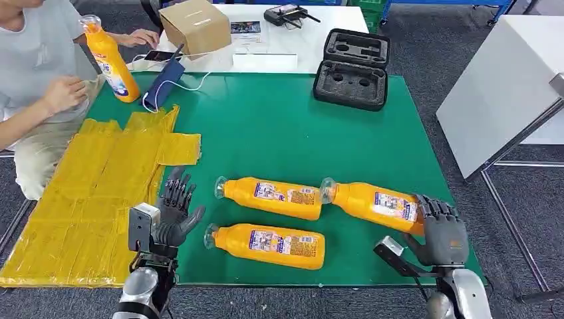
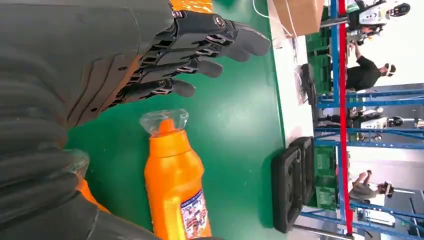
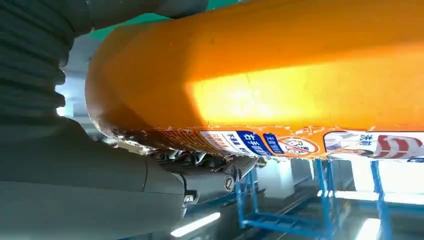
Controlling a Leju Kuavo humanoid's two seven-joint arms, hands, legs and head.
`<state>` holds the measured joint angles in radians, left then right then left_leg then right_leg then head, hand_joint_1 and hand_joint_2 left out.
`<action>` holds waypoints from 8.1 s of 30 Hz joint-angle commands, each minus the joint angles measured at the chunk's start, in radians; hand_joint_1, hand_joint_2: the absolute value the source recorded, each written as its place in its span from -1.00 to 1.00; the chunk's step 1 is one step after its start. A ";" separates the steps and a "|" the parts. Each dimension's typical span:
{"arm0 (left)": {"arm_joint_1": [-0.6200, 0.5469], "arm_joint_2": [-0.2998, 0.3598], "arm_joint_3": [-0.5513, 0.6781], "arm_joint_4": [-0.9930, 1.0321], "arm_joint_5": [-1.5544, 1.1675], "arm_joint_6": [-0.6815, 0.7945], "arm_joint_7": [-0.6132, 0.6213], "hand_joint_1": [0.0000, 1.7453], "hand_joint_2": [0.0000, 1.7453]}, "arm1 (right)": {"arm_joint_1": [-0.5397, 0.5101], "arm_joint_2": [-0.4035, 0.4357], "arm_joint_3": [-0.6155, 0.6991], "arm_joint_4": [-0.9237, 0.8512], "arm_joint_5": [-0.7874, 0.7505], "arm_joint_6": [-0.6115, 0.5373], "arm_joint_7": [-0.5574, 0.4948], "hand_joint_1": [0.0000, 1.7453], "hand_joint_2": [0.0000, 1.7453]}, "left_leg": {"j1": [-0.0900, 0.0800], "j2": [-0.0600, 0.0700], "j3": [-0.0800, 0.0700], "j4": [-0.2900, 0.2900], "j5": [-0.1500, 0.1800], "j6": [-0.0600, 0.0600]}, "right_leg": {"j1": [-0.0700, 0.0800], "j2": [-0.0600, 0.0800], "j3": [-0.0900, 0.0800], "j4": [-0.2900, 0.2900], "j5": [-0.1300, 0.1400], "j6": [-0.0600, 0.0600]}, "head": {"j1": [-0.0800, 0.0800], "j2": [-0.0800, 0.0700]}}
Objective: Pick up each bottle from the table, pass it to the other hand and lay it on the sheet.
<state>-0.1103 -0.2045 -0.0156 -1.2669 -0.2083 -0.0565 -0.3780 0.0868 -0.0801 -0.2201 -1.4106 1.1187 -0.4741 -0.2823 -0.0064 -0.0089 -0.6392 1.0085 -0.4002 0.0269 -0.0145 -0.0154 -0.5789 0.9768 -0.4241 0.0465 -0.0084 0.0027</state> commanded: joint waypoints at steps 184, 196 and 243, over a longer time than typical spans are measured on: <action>-0.659 0.356 -0.294 0.970 -1.270 0.584 0.646 1.00 1.00 | -0.289 0.234 0.725 -0.180 -0.684 0.124 -0.186 -1.00 1.00 | 0.003 0.001 -0.001 -0.001 0.003 -0.006 | 0.002 0.001 -0.004 0.005 -0.001 -0.003 | 0.001 0.000; -0.642 0.344 -0.261 0.991 -1.329 0.492 0.651 -1.00 1.00 | -0.297 0.236 0.728 -0.155 -0.677 0.147 -0.179 -1.00 1.00 | 0.003 0.002 0.002 0.000 0.001 -0.006 | 0.002 0.003 0.000 0.004 -0.002 -0.004 | 0.001 0.000; -0.251 0.084 0.039 0.110 -0.744 0.722 -0.061 -1.00 1.00 | -0.285 0.250 0.648 -0.086 -0.421 0.122 -0.048 -1.00 1.00 | 0.003 0.001 0.000 0.000 0.001 -0.007 | 0.002 0.001 -0.003 0.005 -0.002 -0.004 | 0.000 0.000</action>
<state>-0.3839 -0.0809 -0.0034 -1.0445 -0.9789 0.6188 -0.4150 -0.1452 0.1835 0.4471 -1.5873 0.5859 -0.3185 -0.3983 -0.0049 -0.0091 -0.6448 1.0087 -0.3967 0.0220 -0.0137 -0.0162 -0.5879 0.9823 -0.4242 0.0449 -0.0080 0.0027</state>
